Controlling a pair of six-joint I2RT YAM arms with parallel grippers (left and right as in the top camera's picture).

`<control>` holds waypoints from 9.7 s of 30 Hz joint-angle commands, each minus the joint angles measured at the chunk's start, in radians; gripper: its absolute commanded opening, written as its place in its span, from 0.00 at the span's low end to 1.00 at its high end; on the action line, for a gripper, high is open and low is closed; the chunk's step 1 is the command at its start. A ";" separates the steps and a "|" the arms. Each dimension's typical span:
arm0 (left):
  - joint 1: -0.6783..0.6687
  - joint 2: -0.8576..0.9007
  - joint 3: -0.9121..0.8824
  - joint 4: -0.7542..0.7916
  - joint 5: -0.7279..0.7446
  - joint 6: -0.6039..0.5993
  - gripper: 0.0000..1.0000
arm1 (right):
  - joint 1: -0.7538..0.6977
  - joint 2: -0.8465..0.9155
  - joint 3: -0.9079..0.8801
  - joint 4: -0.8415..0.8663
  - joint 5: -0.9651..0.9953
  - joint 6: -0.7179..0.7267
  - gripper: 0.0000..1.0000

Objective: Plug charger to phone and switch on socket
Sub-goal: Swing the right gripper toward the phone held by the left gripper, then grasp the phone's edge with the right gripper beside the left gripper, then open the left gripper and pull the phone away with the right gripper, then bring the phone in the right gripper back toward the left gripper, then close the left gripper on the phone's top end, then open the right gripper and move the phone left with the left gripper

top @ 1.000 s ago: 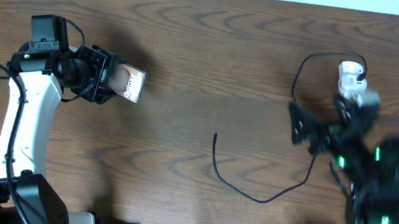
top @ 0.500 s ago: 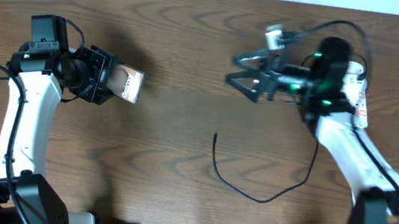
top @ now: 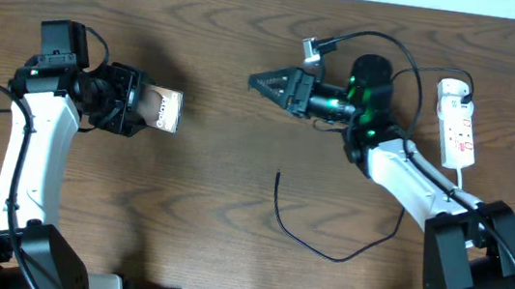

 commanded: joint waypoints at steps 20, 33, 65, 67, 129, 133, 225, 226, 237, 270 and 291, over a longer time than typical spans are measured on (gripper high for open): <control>-0.174 -0.021 0.029 -0.008 -0.026 -0.204 0.07 | 0.237 0.002 0.016 -0.159 0.179 -0.333 0.99; -0.183 -0.021 0.029 -0.087 0.003 -0.214 0.07 | 0.274 0.002 0.016 -0.233 0.183 -0.446 0.95; -0.265 -0.021 0.029 -0.069 0.048 -0.240 0.07 | 0.280 0.002 0.016 -0.233 0.217 -0.195 0.41; -0.265 -0.021 0.029 -0.067 0.048 -0.239 0.07 | 0.280 0.002 0.016 -0.233 0.217 -0.142 0.40; -0.304 -0.021 0.029 -0.093 0.016 -0.209 0.07 | 0.317 0.002 0.016 -0.270 0.314 -0.257 0.13; -0.304 -0.021 0.029 -0.093 0.016 -0.209 0.07 | 0.317 0.002 0.016 -0.270 0.314 -0.257 0.05; -0.209 0.047 -0.440 1.664 0.168 -0.331 0.61 | 0.175 0.002 0.016 0.142 0.353 0.490 0.01; -0.209 0.048 -0.440 1.669 0.177 -0.331 0.61 | 0.175 0.002 0.016 0.142 0.359 0.490 0.01; -0.209 0.048 -0.440 1.692 0.222 -0.331 0.65 | 0.175 0.002 0.016 0.142 0.405 0.475 0.01; -0.209 0.048 -0.440 1.693 0.241 -0.330 0.07 | 0.175 0.002 0.016 0.142 0.441 0.460 0.39; 0.259 0.047 -0.440 1.685 0.544 -0.326 0.07 | -0.006 0.002 0.048 -0.228 0.222 -0.116 0.99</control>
